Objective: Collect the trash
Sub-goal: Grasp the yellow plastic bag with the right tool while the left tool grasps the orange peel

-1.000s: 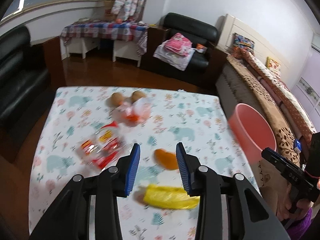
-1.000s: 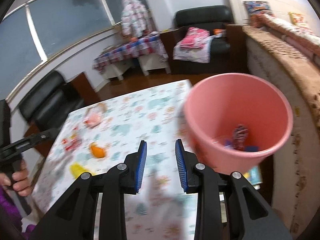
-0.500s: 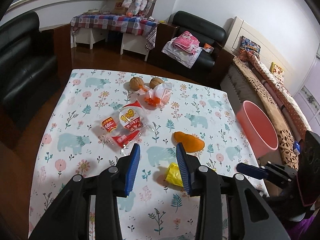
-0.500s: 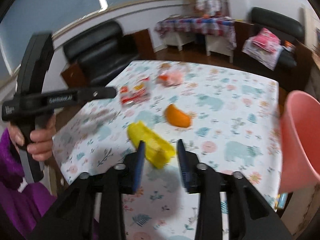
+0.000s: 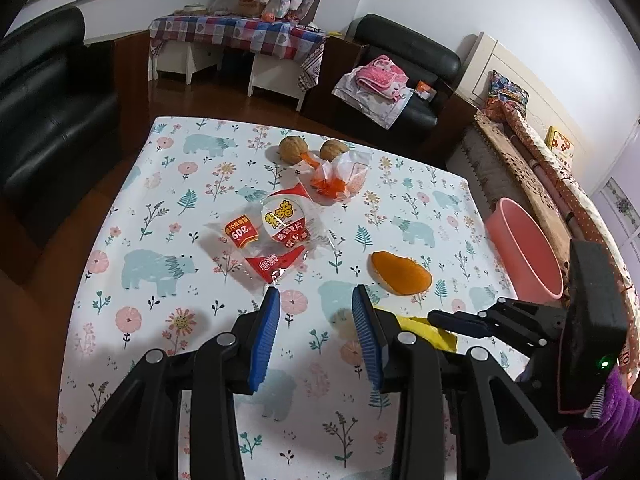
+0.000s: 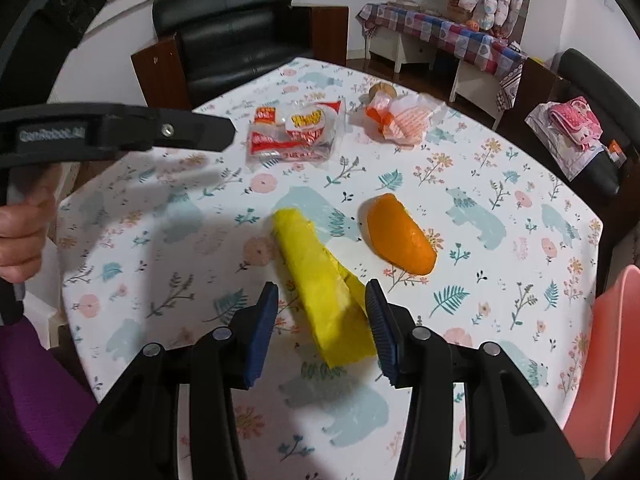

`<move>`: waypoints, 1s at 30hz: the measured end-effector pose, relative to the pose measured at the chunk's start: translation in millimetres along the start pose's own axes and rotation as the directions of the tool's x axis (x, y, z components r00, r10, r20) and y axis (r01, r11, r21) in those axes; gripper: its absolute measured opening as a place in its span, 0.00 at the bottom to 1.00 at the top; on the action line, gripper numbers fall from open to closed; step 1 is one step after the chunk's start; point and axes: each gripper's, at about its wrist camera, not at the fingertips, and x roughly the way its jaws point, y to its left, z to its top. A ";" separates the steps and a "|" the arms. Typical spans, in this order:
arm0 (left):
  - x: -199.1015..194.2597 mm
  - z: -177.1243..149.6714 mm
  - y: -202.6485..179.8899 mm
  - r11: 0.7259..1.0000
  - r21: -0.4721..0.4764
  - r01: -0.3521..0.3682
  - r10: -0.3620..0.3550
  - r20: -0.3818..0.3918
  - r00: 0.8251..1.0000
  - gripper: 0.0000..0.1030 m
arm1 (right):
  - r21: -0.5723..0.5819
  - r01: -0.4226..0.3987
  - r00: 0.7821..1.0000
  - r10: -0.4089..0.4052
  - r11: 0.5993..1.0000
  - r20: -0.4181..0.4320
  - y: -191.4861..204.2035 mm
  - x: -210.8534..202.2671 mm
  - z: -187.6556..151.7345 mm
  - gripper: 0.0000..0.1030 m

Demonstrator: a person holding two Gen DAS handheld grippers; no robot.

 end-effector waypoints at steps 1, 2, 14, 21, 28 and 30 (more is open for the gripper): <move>1.0 0.3 0.3 1.000 0.001 0.000 0.000 -0.001 1.000 0.36 | 0.008 -0.003 1.000 0.003 1.000 -0.002 -1.9 1.5 -0.2 0.45; 2.1 0.4 0.5 1.000 0.003 0.000 0.000 -0.002 1.000 0.36 | 0.025 -0.010 1.000 0.010 1.000 -0.003 -4.5 1.6 -1.2 0.44; 17.5 4.1 -18.4 0.999 0.024 0.035 -0.034 -0.030 0.999 0.36 | 0.188 -0.027 0.995 0.009 0.982 0.099 -31.7 -30.6 -22.7 0.15; 45.2 13.5 -43.4 0.993 -0.082 0.086 -0.095 -0.113 0.989 0.41 | 0.319 0.025 0.982 -0.083 0.947 0.171 -60.7 -64.0 -42.1 0.15; 82.3 26.8 -63.3 0.971 -0.238 -0.009 -0.041 -0.206 0.978 0.48 | 0.391 0.031 0.968 -0.126 0.920 0.218 -80.0 -80.4 -57.5 0.15; 89.6 30.9 -68.3 0.962 -0.270 -0.041 -0.020 -0.221 0.975 0.50 | 0.403 0.029 0.965 -0.130 0.915 0.227 -82.7 -83.9 -63.0 0.15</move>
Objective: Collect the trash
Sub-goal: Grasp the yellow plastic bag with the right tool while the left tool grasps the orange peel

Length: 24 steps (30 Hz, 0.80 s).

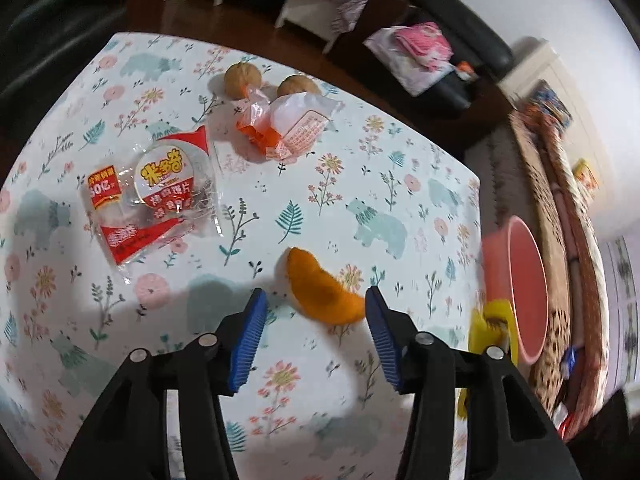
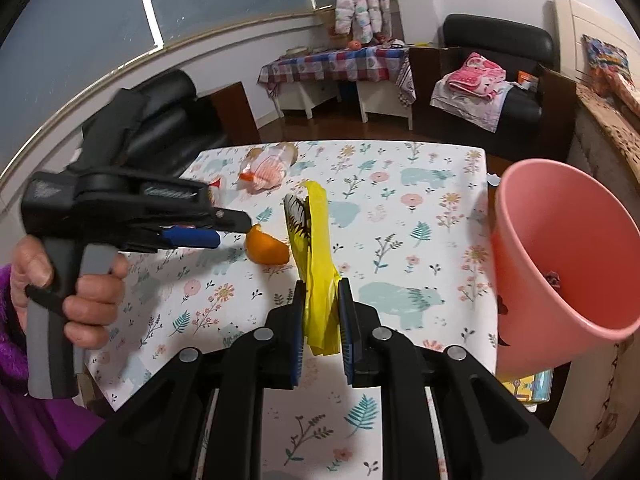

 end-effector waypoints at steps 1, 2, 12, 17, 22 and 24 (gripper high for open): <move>2.4 1.2 -1.3 1.000 -0.006 -0.009 0.009 -0.003 1.000 0.50 | 0.004 0.002 1.000 -0.002 1.000 0.004 -2.0 -1.1 -1.0 0.15; 5.4 2.5 -4.5 1.000 -0.010 -0.027 0.027 -0.007 1.000 0.50 | 0.009 0.003 1.000 -0.003 1.000 0.007 -4.2 -2.7 -2.2 0.15; 25.9 -1.3 -13.4 0.996 -0.011 -0.087 0.087 -0.044 0.995 0.48 | 0.068 0.008 0.999 -0.011 0.998 0.042 -25.7 -15.1 -7.7 0.15; 29.3 -2.0 -14.5 0.997 0.007 -0.077 0.077 -0.047 0.996 0.32 | 0.092 0.006 0.999 -0.011 0.996 0.051 -26.5 -18.2 -9.4 0.15; 26.1 -4.5 -16.3 0.996 0.038 -0.075 0.076 -0.033 0.997 0.20 | 0.106 0.010 0.998 -0.017 0.994 0.060 -32.9 -21.0 -8.3 0.15; 21.2 -6.9 -19.7 0.996 0.058 -0.072 0.073 -0.021 0.997 0.18 | 0.109 0.013 0.998 -0.020 0.994 0.067 -33.6 -22.5 -8.5 0.15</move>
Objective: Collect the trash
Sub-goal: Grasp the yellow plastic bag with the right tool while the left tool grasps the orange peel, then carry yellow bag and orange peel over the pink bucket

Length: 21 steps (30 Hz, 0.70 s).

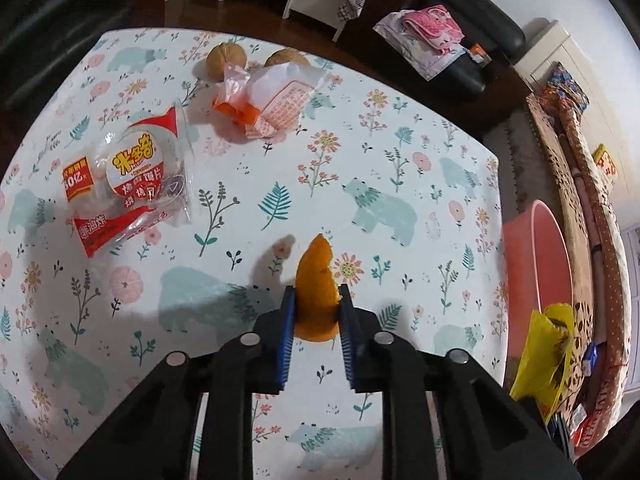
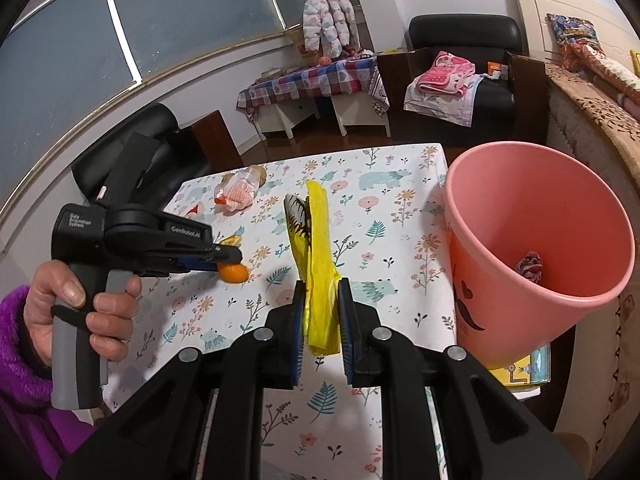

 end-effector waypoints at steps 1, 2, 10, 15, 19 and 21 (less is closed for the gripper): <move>-2.0 -0.8 -0.9 1.000 0.009 0.003 -0.003 0.003 1.000 0.17 | 0.001 0.002 1.000 -0.002 1.000 0.004 -0.5 -1.2 -0.4 0.15; -4.7 -1.8 -3.0 1.000 0.022 0.010 -0.010 0.006 1.000 0.17 | 0.002 0.004 1.000 -0.004 1.000 0.007 -1.3 -1.7 0.1 0.15; -32.1 -12.5 -40.9 0.978 0.199 0.055 -0.072 0.080 0.994 0.17 | 0.034 0.049 0.998 -0.050 0.998 0.033 -11.1 -7.8 3.7 0.15; -48.4 -20.1 -75.9 0.942 0.324 0.091 -0.136 0.118 0.984 0.17 | 0.083 0.096 0.993 -0.101 0.992 0.056 -28.9 -15.3 6.3 0.15; -55.1 -23.7 -103.7 0.911 0.391 0.133 -0.193 0.120 0.974 0.17 | 0.149 0.141 0.985 -0.153 0.979 0.076 -50.5 -23.4 10.1 0.15; -56.3 -25.2 -117.0 0.897 0.417 0.150 -0.216 0.116 0.969 0.17 | 0.189 0.164 0.979 -0.183 0.968 0.087 -63.8 -28.5 11.7 0.15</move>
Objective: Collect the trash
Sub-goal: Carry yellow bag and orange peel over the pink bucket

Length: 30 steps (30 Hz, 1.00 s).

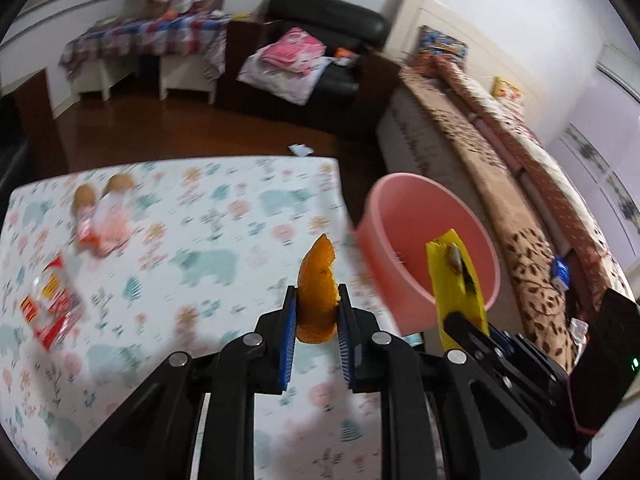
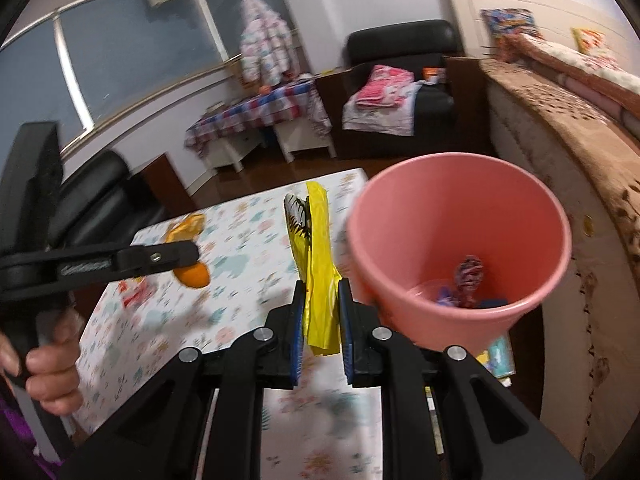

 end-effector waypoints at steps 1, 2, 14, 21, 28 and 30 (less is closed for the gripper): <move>1.0 1.8 -6.7 1.000 0.013 0.013 -0.013 0.002 1.000 0.17 | 0.014 0.013 1.000 -0.013 1.000 0.006 -4.3 -1.0 0.2 0.15; 2.7 3.7 -14.5 0.999 0.027 0.028 -0.028 0.002 1.000 0.17 | 0.025 0.023 1.000 -0.024 0.999 0.010 -8.4 -1.1 1.8 0.15; 31.2 13.9 -82.3 0.979 0.139 0.150 -0.149 -0.019 0.989 0.17 | 0.151 0.109 0.991 -0.118 0.982 0.055 -53.6 -6.3 15.3 0.15; 57.5 20.6 -100.2 0.975 0.150 0.167 -0.161 -0.050 0.986 0.17 | 0.187 0.121 0.990 -0.133 0.975 0.053 -66.9 0.8 17.8 0.15; 81.6 19.4 -104.9 0.974 0.165 0.155 -0.144 -0.077 0.987 0.18 | 0.171 0.150 0.987 -0.159 0.974 0.039 -71.5 10.5 16.1 0.15; 86.6 18.8 -105.1 0.975 0.162 0.152 -0.140 -0.085 0.986 0.18 | 0.172 0.151 0.987 -0.159 0.973 0.036 -72.8 13.0 15.7 0.15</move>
